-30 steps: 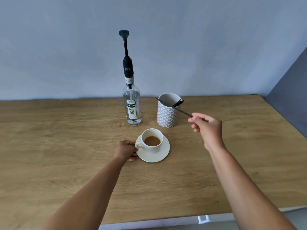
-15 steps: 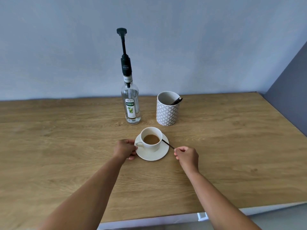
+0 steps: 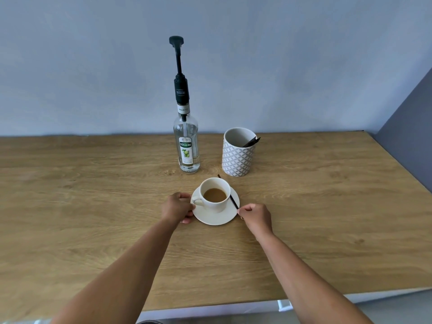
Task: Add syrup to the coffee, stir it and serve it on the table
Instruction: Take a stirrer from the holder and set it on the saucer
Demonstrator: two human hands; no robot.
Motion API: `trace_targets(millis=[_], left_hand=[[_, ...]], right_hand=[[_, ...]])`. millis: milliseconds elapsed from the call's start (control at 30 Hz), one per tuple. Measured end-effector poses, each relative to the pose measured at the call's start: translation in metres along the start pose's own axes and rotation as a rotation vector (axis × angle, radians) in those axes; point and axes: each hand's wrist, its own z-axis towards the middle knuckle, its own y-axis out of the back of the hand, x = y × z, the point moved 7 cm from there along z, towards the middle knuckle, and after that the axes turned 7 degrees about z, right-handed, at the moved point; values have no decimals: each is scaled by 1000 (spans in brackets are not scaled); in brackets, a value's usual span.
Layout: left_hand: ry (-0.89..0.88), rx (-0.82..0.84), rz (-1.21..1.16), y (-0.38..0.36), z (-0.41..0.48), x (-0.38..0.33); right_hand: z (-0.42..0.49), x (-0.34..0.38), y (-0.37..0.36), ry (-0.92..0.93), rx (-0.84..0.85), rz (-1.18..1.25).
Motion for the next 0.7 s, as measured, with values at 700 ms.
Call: trace_targets(millis=[700], left_hand=[[-176, 123, -62, 9, -27, -18]], right_hand=[[12, 48, -15, 238, 246, -59]])
